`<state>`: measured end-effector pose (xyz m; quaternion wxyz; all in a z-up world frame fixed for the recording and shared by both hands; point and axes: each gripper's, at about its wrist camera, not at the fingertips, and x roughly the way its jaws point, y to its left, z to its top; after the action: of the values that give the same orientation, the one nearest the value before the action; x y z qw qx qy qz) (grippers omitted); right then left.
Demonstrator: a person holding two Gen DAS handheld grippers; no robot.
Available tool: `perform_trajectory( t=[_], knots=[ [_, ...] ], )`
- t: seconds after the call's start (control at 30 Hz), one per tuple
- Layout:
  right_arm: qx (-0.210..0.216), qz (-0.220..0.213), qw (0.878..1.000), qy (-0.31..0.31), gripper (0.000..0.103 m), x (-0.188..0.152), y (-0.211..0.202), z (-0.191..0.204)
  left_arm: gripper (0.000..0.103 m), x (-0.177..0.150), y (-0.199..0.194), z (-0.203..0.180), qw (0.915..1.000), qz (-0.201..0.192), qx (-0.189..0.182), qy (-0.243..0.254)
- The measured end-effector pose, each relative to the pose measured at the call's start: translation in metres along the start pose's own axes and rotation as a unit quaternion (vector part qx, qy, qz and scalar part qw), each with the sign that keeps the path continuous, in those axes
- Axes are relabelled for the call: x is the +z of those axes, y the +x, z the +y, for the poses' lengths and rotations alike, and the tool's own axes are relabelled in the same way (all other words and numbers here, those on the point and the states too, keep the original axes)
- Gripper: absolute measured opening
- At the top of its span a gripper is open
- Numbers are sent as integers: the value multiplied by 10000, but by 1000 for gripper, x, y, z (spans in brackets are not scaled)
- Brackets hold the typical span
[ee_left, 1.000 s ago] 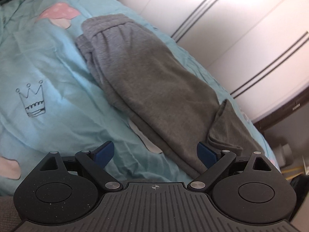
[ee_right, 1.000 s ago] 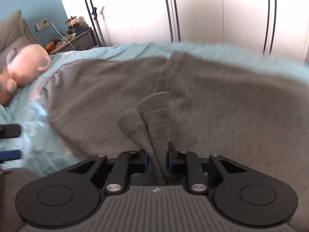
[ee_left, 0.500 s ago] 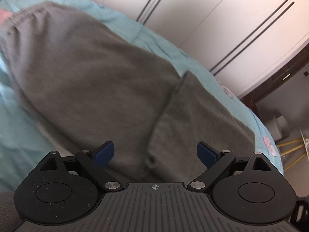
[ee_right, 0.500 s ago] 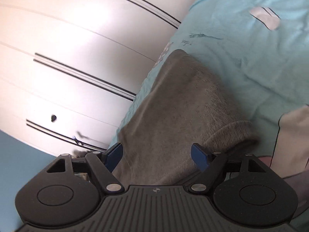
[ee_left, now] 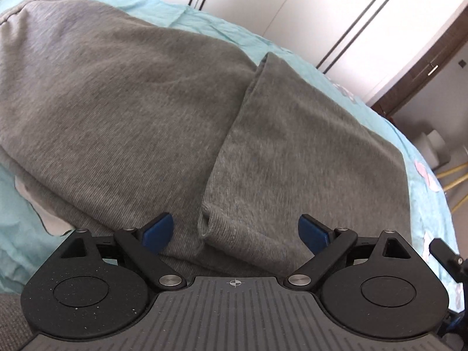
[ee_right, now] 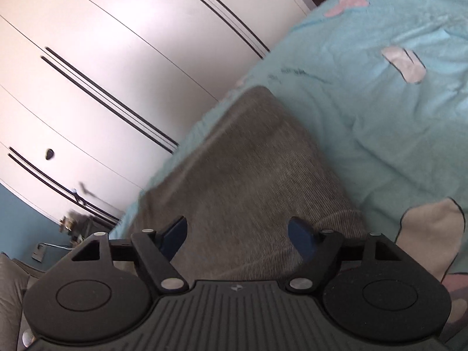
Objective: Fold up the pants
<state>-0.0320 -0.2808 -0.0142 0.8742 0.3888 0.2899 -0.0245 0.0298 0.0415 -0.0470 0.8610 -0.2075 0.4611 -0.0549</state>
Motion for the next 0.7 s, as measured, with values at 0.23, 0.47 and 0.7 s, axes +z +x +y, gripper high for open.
perform_trajectory(
  t=[0.23, 0.47, 0.7],
  knots=[
    [-79, 95, 9994, -327, 83, -7, 10, 5, 96, 0, -2, -1, 10000, -59, 41, 26],
    [233, 452, 9986, 118, 88, -11, 23, -5, 96, -6, -29, -7, 9929, -1059, -384, 391],
    [216, 420, 9989, -7, 90, -13, 25, -2, 96, -8, -18, -18, 9929, -822, -453, 736]
  ],
)
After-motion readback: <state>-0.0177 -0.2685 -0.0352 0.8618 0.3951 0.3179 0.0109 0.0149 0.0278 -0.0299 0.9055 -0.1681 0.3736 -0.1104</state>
